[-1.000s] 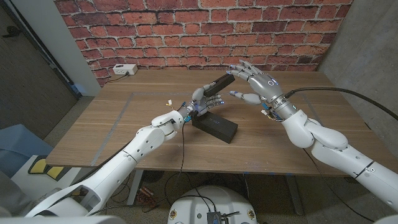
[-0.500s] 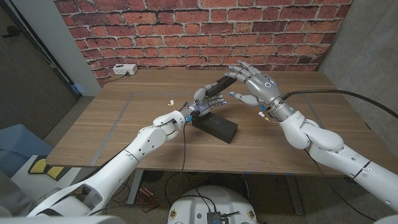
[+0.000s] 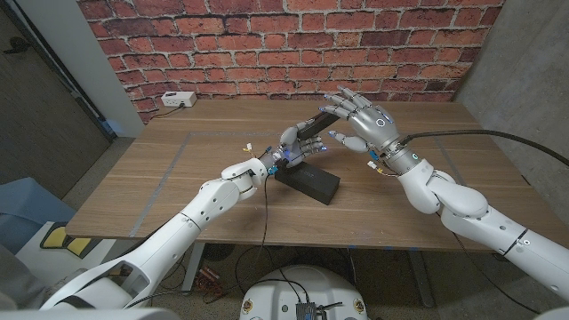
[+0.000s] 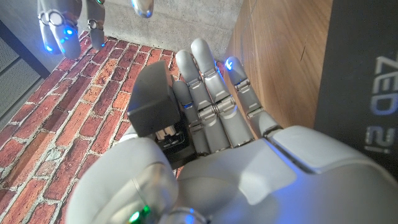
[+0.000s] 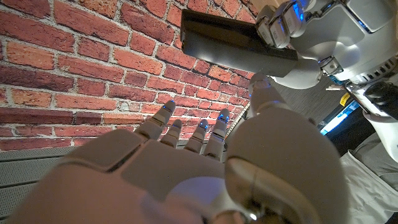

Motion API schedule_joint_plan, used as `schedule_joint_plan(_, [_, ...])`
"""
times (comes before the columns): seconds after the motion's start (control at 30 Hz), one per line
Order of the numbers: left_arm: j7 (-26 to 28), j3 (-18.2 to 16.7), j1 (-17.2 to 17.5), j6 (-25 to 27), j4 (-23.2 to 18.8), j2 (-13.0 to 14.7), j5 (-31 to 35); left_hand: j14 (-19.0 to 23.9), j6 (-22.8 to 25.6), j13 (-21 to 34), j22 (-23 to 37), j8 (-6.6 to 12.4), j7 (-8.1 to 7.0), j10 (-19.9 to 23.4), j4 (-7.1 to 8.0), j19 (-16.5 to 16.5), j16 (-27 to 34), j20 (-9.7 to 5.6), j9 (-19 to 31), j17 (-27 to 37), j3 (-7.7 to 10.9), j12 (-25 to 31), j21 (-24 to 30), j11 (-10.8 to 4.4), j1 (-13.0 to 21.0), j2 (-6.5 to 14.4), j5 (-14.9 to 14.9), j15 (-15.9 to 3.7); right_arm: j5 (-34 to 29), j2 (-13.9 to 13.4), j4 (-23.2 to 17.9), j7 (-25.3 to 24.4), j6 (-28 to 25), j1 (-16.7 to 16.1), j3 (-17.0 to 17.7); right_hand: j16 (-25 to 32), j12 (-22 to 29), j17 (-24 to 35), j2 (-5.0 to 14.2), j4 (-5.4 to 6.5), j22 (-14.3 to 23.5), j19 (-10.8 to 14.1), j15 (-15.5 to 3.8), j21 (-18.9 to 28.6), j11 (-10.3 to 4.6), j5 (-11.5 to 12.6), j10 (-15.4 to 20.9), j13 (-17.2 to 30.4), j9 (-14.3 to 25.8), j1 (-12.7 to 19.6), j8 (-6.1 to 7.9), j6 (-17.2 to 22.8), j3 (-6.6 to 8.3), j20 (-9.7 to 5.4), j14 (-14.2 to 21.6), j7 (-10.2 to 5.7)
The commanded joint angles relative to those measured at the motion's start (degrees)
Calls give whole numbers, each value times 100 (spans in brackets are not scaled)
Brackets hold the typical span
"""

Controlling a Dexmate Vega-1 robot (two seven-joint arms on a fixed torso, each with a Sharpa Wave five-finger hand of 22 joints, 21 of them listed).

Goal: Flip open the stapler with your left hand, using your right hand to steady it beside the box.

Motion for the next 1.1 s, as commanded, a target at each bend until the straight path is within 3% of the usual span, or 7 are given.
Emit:
schedule_joint_plan(0.03, [-61,52,-29,69,11,-16,3,7,117,16,10,-2,-93,-3,980,-7,25,5,26,-5,1040,16,54,-29,280,227,33,-29,-351,-24,34,-41,-287,110,-208,41,-15,7,-9,-13,14,36,-966,19,-13,27,-55,14,33,97,-40,33,-37,-8,-28,-12])
schedule_joint_plan(0.13, [-89,62,-35,70,44,-29,-2,-10,133,7,5,-5,-97,1,979,-16,43,3,14,23,1040,13,74,-24,280,226,32,-22,-391,-18,50,-68,-329,135,-255,54,13,13,20,9,14,60,-938,23,-9,2,-45,14,46,214,-56,96,-72,37,-19,-11])
schedule_joint_plan(0.33, [-167,95,-78,63,154,-87,0,-6,134,16,-3,-10,-102,5,979,-27,43,8,9,-1,1041,19,104,-27,280,224,31,-20,-538,-10,103,-53,-463,184,-368,60,22,18,38,27,14,64,-972,20,-11,-19,-44,14,53,266,-81,96,-102,-50,-19,-10])
schedule_joint_plan(0.63, [-163,114,-128,98,199,-108,40,18,149,-19,-16,-32,-106,35,978,-27,58,1,-31,-24,1039,8,154,-6,275,218,29,-29,-716,11,184,-51,-547,300,-556,95,113,17,92,42,10,137,-966,26,-1,-71,142,76,96,400,-66,212,-171,33,65,27])
schedule_joint_plan(0.77, [-198,118,-136,92,211,-117,42,28,178,-10,-28,-42,-119,37,980,-2,75,-46,-61,-17,1040,14,184,-17,268,214,29,-61,-962,59,284,-172,-643,374,-679,90,143,11,117,16,10,125,-1000,14,-14,-84,213,104,111,502,-72,214,-165,-27,70,13])
schedule_joint_plan(0.93, [-207,126,-147,123,222,-118,42,18,177,14,-40,-50,-119,19,983,-24,70,-36,-70,-35,1046,21,203,-3,260,213,29,-40,-1023,82,368,-189,-661,469,-782,102,193,19,232,16,10,161,-1021,23,-19,-95,332,184,138,700,-100,163,-153,-210,114,-2])
schedule_joint_plan(1.1, [-214,119,-152,138,235,-114,39,-7,172,24,-49,-51,-112,19,985,-28,79,-40,-67,-18,1048,26,221,-13,254,211,28,-46,-1042,97,436,-193,-690,532,-856,135,221,34,285,25,9,210,-1032,32,-13,-100,400,233,149,790,-112,130,-163,-259,203,3])
